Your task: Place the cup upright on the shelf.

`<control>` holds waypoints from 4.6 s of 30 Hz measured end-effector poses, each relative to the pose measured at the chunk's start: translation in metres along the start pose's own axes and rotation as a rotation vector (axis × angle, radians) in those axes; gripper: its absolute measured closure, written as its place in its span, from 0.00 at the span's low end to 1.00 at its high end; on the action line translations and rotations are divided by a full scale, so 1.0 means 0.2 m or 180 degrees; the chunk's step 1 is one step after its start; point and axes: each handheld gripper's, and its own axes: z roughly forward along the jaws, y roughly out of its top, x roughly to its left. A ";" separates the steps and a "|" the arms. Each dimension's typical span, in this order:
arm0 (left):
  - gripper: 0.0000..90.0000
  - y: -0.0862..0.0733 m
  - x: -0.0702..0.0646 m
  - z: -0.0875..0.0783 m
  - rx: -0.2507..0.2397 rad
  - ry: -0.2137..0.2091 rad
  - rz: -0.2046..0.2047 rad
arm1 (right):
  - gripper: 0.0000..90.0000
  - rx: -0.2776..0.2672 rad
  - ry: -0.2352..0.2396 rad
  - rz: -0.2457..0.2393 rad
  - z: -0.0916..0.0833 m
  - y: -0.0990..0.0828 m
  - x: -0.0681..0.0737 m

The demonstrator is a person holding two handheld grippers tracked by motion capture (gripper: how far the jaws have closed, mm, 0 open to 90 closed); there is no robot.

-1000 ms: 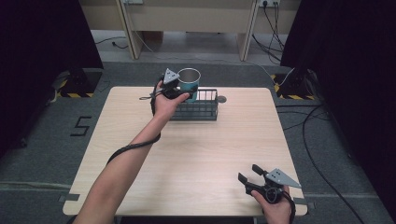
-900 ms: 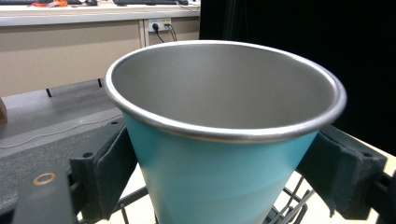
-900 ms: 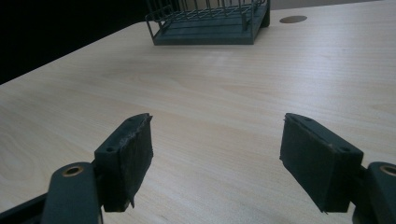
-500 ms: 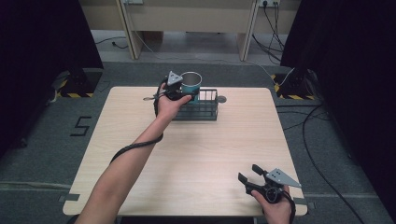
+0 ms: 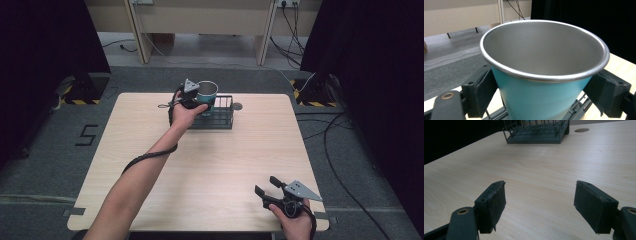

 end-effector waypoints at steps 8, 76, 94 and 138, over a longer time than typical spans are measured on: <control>0.16 -0.02 0.00 0.02 0.0072 -0.0002 -0.0012 | 0.29 0.0003 0.0005 -0.0004 0.00 0.00 0.00; 0.16 -0.08 0.00 -0.18 0.0067 -0.0023 0.0117 | 0.29 0.0019 0.0006 -0.0004 0.00 0.00 -0.01; 0.16 -0.11 -0.01 -0.39 0.0005 -0.0078 0.0204 | 0.29 0.0015 -0.0004 0.0017 0.00 0.00 -0.01; 0.16 -0.59 0.07 -1.07 -0.0080 -0.0016 0.0237 | 0.29 0.0004 -0.0035 0.0059 0.00 0.00 -0.01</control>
